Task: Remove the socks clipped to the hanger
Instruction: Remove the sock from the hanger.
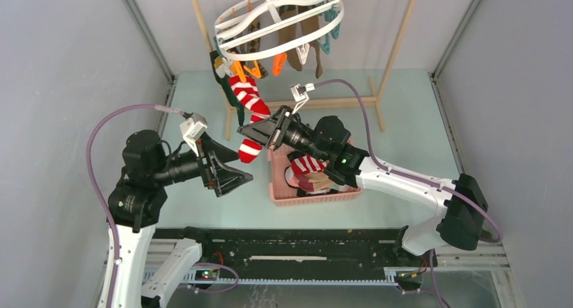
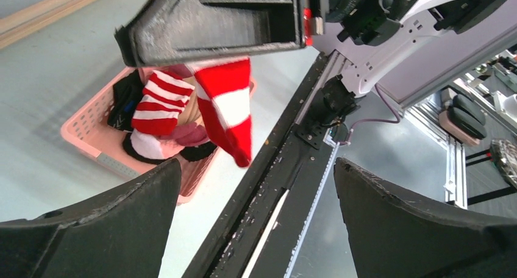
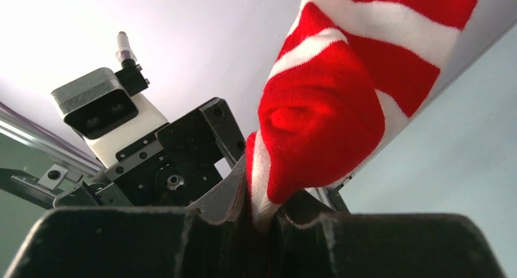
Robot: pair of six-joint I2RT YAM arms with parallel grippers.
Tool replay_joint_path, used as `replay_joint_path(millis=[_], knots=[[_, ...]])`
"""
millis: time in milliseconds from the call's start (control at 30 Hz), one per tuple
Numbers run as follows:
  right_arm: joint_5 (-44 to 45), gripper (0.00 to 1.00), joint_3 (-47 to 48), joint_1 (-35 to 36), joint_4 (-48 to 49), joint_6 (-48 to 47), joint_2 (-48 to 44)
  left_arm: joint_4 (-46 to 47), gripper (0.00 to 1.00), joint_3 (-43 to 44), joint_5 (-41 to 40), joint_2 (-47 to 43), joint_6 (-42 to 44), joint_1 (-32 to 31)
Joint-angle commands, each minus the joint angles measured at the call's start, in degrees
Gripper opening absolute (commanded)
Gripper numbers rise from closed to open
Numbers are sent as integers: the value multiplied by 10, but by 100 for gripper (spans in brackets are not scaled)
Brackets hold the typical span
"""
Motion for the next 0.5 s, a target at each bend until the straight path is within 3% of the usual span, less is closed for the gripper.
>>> replay_joint_path(millis=[0, 133, 300, 367, 467], knots=[[10, 22, 43, 17, 6, -13, 8, 12, 100, 0, -32, 0, 31, -5], [4, 24, 56, 30, 2, -10, 26, 9, 99, -1, -41, -3, 36, -8], [-1, 26, 71, 46, -13, -9, 40, 9, 88, -1, -77, -6, 40, -8], [-2, 28, 72, 49, -12, -7, 41, 16, 78, 2, -95, -5, 37, -8], [0, 37, 72, 51, -17, -7, 36, 24, 54, 6, -126, -1, 35, -8]])
